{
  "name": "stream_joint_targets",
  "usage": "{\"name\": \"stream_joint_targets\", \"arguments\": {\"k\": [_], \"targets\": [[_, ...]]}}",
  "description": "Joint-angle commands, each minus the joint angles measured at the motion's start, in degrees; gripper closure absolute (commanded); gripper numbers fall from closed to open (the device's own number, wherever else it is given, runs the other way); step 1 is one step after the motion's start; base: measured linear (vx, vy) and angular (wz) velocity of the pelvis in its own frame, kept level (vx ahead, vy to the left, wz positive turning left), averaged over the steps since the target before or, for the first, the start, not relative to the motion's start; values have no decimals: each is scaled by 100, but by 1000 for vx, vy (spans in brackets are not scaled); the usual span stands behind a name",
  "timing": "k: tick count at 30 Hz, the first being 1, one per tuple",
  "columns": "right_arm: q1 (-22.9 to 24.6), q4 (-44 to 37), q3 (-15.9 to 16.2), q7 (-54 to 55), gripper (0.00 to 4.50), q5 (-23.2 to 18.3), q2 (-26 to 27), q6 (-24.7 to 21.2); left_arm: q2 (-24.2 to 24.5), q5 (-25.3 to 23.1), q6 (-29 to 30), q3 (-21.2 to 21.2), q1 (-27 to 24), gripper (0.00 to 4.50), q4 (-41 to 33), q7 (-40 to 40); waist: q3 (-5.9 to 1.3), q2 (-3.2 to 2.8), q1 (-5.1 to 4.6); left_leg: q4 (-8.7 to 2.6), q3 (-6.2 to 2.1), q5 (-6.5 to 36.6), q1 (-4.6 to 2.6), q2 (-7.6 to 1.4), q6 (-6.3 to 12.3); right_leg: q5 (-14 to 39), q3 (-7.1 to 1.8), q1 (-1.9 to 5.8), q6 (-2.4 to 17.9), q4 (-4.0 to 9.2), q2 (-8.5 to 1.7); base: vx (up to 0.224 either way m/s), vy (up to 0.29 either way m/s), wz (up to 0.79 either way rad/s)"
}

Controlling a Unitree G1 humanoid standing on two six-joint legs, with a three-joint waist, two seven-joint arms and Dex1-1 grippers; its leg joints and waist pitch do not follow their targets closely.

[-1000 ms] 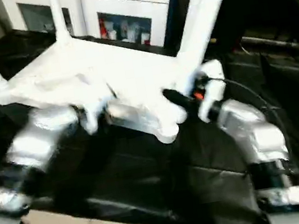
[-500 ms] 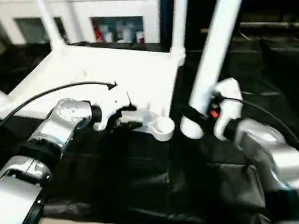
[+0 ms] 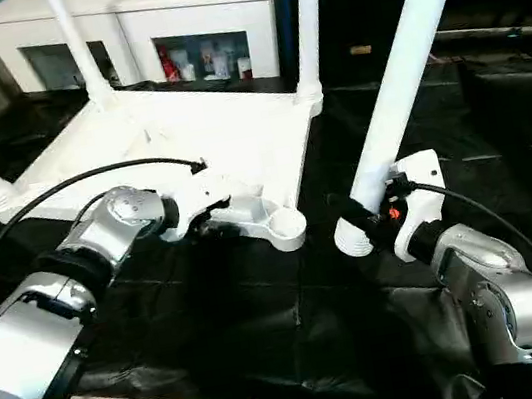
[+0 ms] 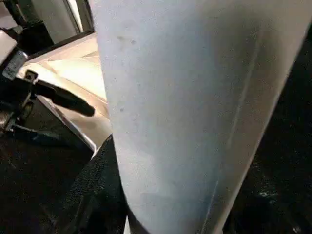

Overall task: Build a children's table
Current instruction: Insert table leg to table base

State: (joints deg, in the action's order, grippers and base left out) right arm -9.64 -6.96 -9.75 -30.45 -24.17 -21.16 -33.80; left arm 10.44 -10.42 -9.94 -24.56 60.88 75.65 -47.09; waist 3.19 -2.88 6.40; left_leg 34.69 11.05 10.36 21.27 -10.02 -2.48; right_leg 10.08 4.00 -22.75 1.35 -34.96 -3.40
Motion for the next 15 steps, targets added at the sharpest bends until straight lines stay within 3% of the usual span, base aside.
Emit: {"name": "stream_joint_targets", "arguments": {"k": [1,3,4,15], "targets": [[-80,-196,-20,45,258,-46,-37,-59,-3,-130,21,59,28,180,78,-41,-447,37,-5,-323,-186,829,-47,-235,365,1389,-258,364,898,532,-499,0,0,0],[-91,-188,-10,49,258,-40,-48,-56,-19,-138,26,67,19,180,91,-87,-446,44,-10,-326,-186,826,-50,-232,372,1389,-254,361,882,535,-495,0,0,0],[-111,-193,-1,62,258,-37,-52,-66,-42,-158,50,88,16,209,116,-72,-443,38,-13,-327,-186,857,-54,-234,370,1458,-252,358,880,545,-499,0,0,0],[-86,-305,104,-112,258,-106,-143,-91,-88,-512,31,-82,-23,291,191,-117,-453,4,-44,-328,-193,816,-42,-234,437,1375,-250,367,836,544,-487,0,0,0]]}}
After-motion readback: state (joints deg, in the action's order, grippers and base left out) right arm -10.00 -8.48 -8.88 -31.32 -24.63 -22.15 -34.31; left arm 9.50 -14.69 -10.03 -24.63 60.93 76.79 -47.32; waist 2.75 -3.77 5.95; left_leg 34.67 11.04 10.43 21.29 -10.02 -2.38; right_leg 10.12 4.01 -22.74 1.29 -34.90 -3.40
